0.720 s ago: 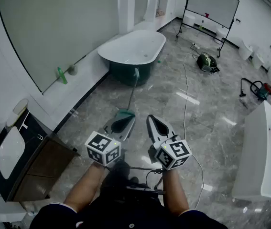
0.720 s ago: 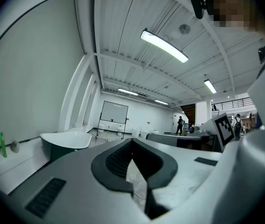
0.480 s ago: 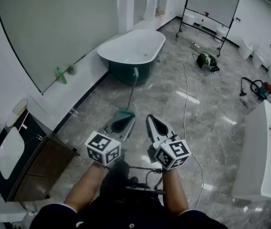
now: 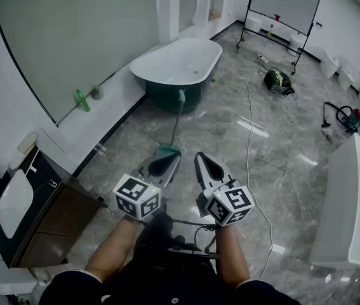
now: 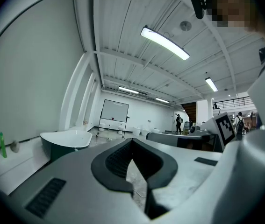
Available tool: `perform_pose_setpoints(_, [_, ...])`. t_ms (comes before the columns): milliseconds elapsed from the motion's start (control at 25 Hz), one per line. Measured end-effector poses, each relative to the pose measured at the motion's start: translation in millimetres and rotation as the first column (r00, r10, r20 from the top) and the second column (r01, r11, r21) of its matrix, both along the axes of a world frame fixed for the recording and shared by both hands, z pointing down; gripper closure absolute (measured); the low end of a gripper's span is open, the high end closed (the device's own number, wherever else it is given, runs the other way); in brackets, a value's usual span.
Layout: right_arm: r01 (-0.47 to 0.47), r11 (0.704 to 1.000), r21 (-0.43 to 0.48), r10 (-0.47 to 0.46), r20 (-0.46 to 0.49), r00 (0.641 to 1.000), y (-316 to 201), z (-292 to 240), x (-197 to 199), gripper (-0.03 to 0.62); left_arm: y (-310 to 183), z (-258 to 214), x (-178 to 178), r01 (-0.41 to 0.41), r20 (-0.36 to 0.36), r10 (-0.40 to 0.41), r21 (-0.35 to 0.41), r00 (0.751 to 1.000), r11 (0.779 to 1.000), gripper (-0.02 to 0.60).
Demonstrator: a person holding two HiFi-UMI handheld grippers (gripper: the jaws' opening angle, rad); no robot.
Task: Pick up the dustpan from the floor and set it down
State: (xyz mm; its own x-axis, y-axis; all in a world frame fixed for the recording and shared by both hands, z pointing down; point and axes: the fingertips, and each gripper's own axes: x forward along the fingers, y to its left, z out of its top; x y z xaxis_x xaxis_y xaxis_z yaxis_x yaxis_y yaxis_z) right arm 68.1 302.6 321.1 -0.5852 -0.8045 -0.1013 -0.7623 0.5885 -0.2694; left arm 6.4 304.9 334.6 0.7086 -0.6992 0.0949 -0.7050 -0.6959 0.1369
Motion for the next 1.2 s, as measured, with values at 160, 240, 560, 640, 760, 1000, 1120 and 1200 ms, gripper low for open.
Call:
perform_pose_setpoints(160, [-0.001, 1.000, -0.009, 0.001, 0.003, 1.000, -9.4, 6.3, 4.8, 0.588, -8.9, 4.7, 4.1, 0.001, 0.005, -0.001, -0.006, 1.000, 1.000, 0.568])
perform_pose_setpoints(240, [-0.002, 1.000, -0.015, 0.002, 0.003, 1.000, -16.5, 8.9, 7.4, 0.588, -15.3, 8.1, 6.4, 0.000, 0.007, 0.000, -0.014, 1.000, 1.000, 0.568])
perform_pose_setpoints(560, [-0.019, 1.000, -0.021, 0.019, -0.001, 1.000, -57.2, 13.5, 10.0, 0.588, -58.0, 12.4, 6.5, -0.006, 0.000, 0.006, -0.016, 1.000, 1.000, 0.568])
perform_pose_setpoints(640, [-0.021, 0.999, -0.028, 0.020, -0.006, 1.000, -72.0, 15.0, 9.9, 0.588, -73.0, 14.0, 6.5, -0.007, -0.006, 0.007, -0.020, 1.000, 1.000, 0.568])
perform_pose_setpoints(760, [-0.020, 0.999, -0.038, 0.019, -0.017, 1.000, -100.2, 20.1, 3.3, 0.588, -101.4, 20.6, 0.1, -0.005, -0.014, 0.005, -0.032, 1.000, 0.999, 0.568])
perform_pose_setpoints(1000, [-0.020, 0.997, -0.073, 0.017, -0.043, 0.999, -166.9, 36.0, -15.2, 0.588, -170.0, 35.9, -18.4, -0.007, -0.033, 0.005, -0.060, 0.999, 0.998, 0.568])
perform_pose_setpoints(1120, [-0.027, 0.995, -0.091, 0.021, -0.059, 0.998, -202.9, 42.8, -26.7, 0.588, -207.8, 40.8, -29.7, -0.013, -0.043, 0.010, -0.068, 0.999, 0.998, 0.568])
perform_pose_setpoints(1200, [-0.031, 0.994, -0.101, 0.023, -0.073, 0.997, -226.3, 44.9, -36.6, 0.588, -232.4, 42.5, -39.1, -0.019, -0.050, 0.015, -0.071, 0.999, 0.997, 0.568])
